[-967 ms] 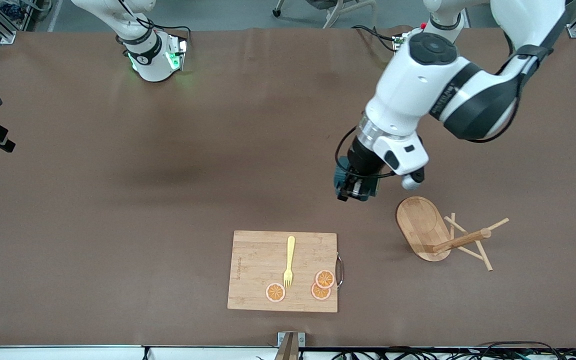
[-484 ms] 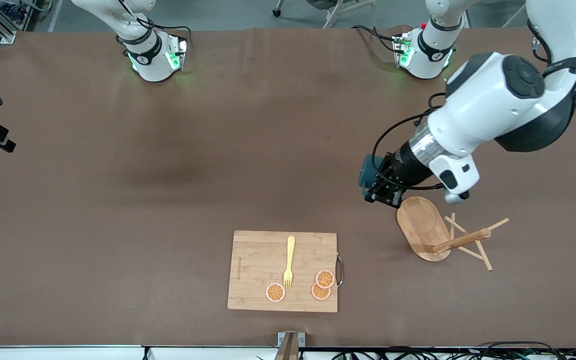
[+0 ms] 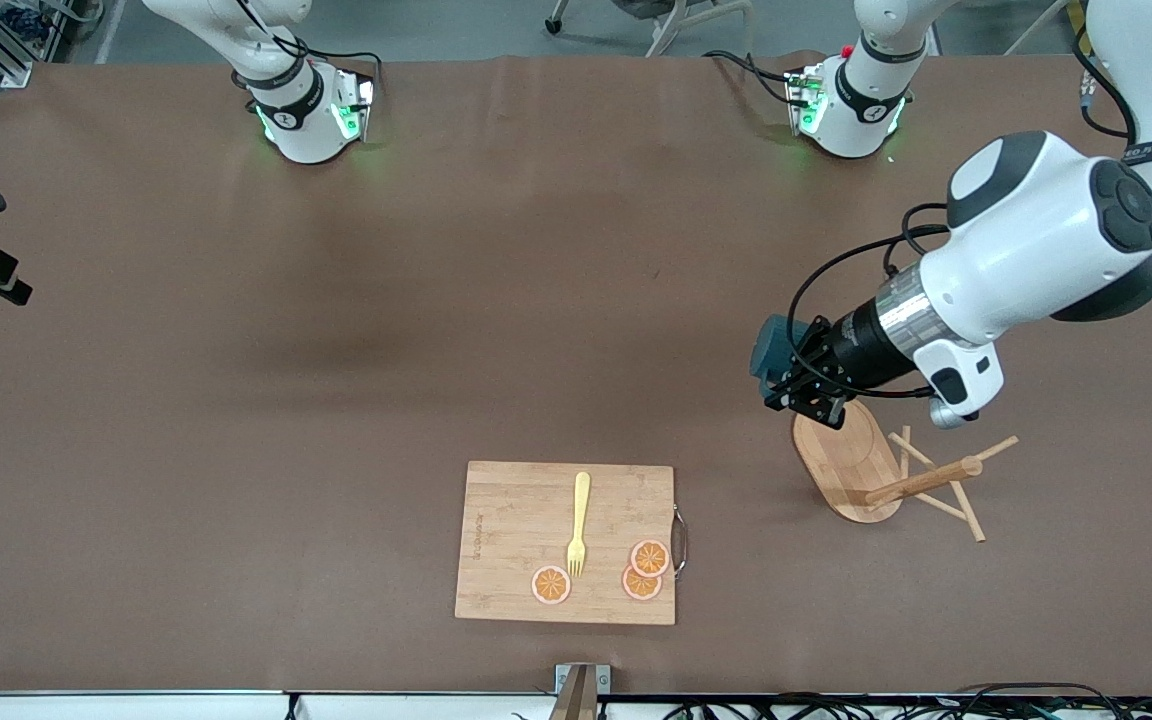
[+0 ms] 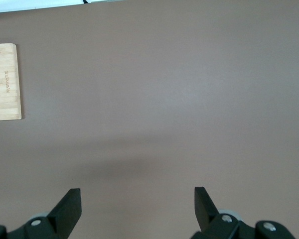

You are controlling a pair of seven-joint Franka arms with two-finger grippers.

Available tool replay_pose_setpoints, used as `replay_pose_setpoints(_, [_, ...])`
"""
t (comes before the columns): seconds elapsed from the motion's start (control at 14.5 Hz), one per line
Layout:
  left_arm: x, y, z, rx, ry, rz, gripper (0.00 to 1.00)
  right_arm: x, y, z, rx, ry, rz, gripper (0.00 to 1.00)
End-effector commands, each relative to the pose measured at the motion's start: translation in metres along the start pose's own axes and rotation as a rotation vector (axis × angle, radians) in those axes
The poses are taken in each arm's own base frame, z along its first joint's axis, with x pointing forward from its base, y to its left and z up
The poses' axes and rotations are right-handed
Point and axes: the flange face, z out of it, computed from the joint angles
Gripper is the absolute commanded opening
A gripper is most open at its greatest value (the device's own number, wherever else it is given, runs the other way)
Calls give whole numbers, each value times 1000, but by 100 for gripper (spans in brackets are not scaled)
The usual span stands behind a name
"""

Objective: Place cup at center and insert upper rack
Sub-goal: 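Lift the mug with the left gripper toward the wooden stand, then lower the mug handle onto a stand peg with the left gripper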

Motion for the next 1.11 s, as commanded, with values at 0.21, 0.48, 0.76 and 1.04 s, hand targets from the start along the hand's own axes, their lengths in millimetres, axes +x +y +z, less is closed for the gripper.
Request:
replay_pose_setpoints(0.21, [47,-7,8,35,-53,14,0,-2,-4,-4,-2,4,-4,100])
replay_pose_setpoints(0.48, [69,-10,13,51,-99,5,0,0,-3,1,-2,-4,-4,100])
replay_pose_setpoints(0.76, [90,-10,11,45,-108,9,1,0,-2,1,-8,-5,-1,100])
replay_pose_setpoints(1.04, [109,-8,14,41,-127,60,1,-1,-5,-5,-15,0,-8,100])
